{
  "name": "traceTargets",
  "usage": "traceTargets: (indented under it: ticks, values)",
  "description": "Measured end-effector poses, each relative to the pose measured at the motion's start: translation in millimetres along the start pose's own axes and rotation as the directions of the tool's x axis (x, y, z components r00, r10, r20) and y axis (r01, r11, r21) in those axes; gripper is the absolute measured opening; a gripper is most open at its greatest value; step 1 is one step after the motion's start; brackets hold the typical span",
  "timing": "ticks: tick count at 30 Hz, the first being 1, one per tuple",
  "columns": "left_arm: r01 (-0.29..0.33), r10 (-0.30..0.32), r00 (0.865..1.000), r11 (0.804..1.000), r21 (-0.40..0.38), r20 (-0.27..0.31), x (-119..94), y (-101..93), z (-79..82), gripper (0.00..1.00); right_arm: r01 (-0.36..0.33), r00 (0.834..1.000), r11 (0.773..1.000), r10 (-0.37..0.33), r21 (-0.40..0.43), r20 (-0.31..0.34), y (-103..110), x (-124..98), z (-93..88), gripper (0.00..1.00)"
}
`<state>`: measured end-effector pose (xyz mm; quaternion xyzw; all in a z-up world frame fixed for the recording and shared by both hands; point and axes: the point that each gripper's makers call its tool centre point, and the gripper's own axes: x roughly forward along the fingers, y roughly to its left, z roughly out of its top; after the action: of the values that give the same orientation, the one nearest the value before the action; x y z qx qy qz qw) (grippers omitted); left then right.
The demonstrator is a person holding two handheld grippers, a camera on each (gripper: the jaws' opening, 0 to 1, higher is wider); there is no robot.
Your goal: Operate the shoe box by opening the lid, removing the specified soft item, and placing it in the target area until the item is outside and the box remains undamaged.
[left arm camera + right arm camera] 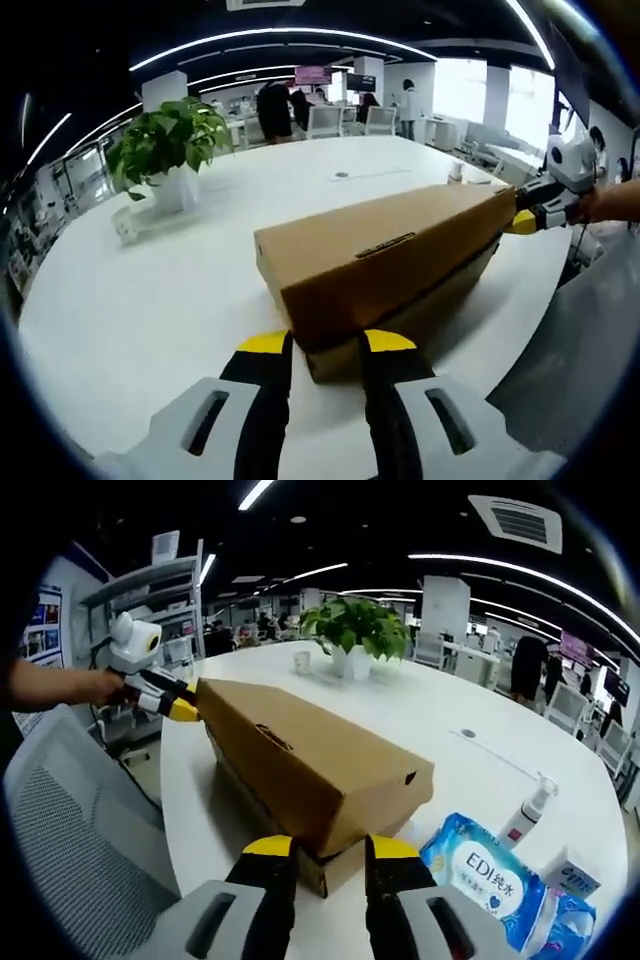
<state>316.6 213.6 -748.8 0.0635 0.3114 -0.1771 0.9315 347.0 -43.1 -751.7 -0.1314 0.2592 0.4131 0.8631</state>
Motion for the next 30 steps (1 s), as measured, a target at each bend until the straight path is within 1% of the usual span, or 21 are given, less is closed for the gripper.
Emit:
traceTargets:
  ticks: [6, 11, 14, 21, 25, 27, 30]
  values:
    - [-0.015, 0.015, 1.000, 0.999, 0.029, -0.020, 3, -0.4, -3.9, 0.27, 0.005, 1.000, 1.000, -0.005, -0.016, -0.018, 2, 3, -5.0, 0.25]
    - [-0.031, 0.034, 0.999, 0.998, 0.059, -0.040, 7, -0.7, -10.0, 0.30, 0.004, 0.999, 1.000, -0.005, -0.025, -0.036, 4, 6, -10.1, 0.26]
    - [-0.029, 0.031, 0.998, 0.999, 0.047, -0.053, 12, 1.0, -16.8, 0.32, 0.006, 0.999, 1.000, -0.007, -0.022, -0.046, 4, 8, -14.0, 0.27]
    - [-0.025, 0.028, 0.997, 0.999, 0.037, -0.070, 12, 0.3, -21.8, 0.32, 0.001, 0.998, 1.000, -0.002, -0.016, -0.065, 5, 12, -18.8, 0.29]
    - [-0.023, 0.025, 0.997, 0.999, 0.026, -0.067, 9, 1.3, -22.6, 0.32, -0.001, 0.998, 1.000, 0.000, -0.018, -0.070, 5, 12, -20.9, 0.30]
    - [-0.023, 0.025, 0.998, 0.999, 0.023, -0.065, 7, 2.1, -22.5, 0.32, -0.003, 0.998, 1.000, 0.002, -0.019, -0.070, 6, 11, -20.6, 0.30]
    - [-0.020, 0.021, 0.998, 1.000, 0.020, -0.060, 2, 2.1, -20.3, 0.33, -0.004, 0.999, 1.000, 0.004, -0.004, -0.048, 7, 6, -14.3, 0.30]
